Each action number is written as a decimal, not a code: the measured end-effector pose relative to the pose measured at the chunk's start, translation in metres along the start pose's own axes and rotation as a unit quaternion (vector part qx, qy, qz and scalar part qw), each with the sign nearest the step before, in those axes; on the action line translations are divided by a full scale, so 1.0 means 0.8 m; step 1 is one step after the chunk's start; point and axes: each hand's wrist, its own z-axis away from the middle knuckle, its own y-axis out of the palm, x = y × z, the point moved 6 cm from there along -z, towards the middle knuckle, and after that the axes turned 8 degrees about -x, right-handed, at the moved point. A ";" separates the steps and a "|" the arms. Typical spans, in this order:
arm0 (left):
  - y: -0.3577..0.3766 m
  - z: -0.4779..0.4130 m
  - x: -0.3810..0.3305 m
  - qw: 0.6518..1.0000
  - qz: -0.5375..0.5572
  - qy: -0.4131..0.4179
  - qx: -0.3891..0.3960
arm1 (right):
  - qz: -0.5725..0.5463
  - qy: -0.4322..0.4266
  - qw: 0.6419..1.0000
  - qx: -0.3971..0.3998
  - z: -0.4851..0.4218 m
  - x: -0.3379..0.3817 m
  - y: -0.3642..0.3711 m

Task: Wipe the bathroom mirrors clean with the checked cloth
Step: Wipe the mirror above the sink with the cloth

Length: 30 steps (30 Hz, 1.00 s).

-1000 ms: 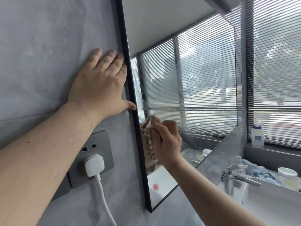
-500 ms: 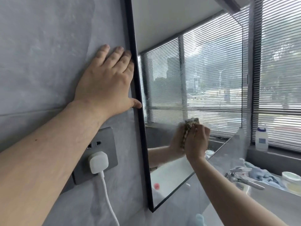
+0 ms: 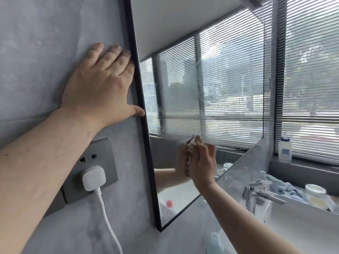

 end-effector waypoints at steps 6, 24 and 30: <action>0.001 0.000 -0.001 1.000 -0.002 -0.002 0.001 | 0.106 0.426 0.898 -0.029 0.038 -0.155 -0.023; 0.001 0.000 -0.001 1.000 0.010 -0.008 -0.002 | 0.063 0.115 0.991 -0.017 -0.137 0.029 0.025; -0.001 0.001 -0.002 1.000 0.009 -0.009 0.009 | -0.059 -0.214 0.975 -0.012 -0.082 0.149 0.025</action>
